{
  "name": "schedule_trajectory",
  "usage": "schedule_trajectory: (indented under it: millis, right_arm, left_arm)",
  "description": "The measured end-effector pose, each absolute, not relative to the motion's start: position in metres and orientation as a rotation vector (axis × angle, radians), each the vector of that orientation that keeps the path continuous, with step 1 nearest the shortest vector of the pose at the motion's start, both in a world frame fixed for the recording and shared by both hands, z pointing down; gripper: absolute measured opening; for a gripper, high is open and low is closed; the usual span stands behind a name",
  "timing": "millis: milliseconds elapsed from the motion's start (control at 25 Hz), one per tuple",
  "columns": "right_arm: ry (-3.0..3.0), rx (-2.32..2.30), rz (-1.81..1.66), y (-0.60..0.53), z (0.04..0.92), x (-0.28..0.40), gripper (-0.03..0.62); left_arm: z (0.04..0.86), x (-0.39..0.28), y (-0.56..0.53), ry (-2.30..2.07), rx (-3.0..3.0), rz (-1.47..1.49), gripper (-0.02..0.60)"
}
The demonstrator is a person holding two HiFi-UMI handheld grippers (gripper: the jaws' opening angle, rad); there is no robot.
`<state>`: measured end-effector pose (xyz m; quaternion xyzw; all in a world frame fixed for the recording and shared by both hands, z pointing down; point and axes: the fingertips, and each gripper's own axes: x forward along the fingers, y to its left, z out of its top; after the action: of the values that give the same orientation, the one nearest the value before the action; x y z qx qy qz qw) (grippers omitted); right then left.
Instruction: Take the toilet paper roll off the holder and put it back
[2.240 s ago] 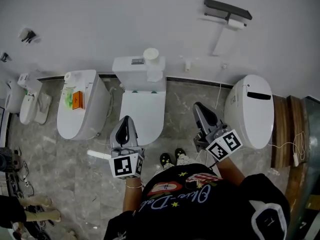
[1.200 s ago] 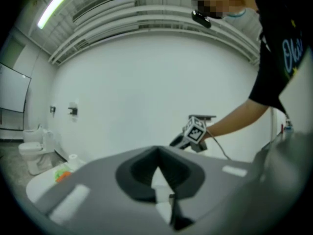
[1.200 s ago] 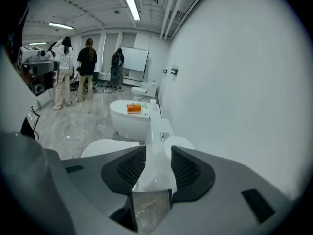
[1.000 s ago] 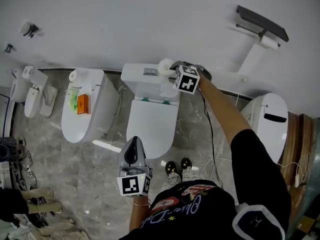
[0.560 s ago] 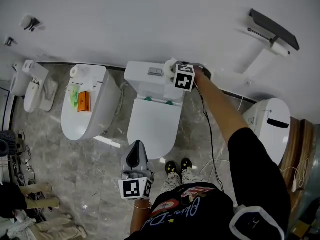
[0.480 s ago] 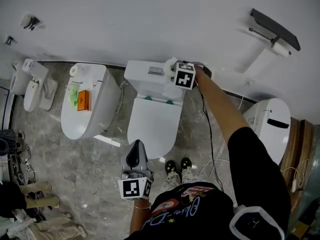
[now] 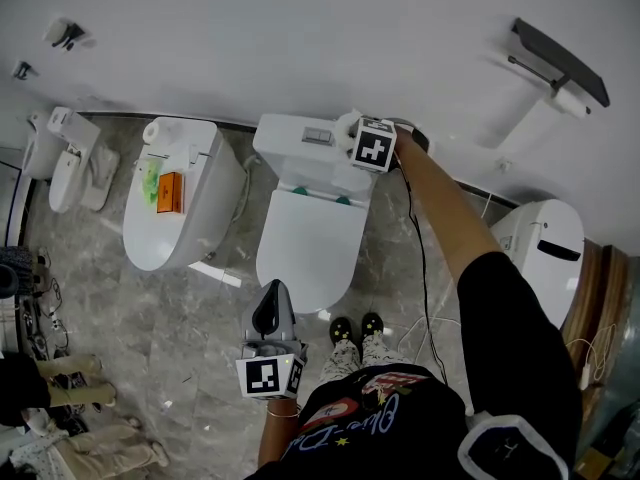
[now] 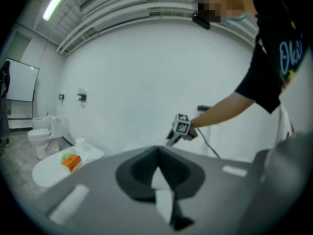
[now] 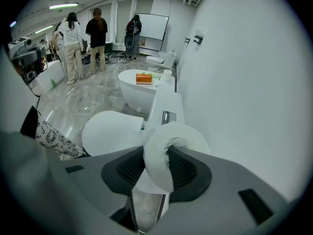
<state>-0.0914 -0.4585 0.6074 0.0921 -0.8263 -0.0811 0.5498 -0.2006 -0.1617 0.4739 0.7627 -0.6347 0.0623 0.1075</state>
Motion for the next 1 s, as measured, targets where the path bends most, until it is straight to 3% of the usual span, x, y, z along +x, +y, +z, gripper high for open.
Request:
schedule_trajectory:
  millis: [360, 1000]
  right_arm:
    - [-2.152, 0.424, -0.210, -0.440, 0.584, -0.083, 0.141]
    - [-3.021, 1.164, -0.013, -0.241, 0.385, 0.014, 0.141]
  left_arm:
    - [0.469, -0.203, -0.157, -1.891, 2.258, 0.172, -0.002]
    - [0.377, -0.200, -0.156, -2.000, 2.467, 0.026, -0.002]
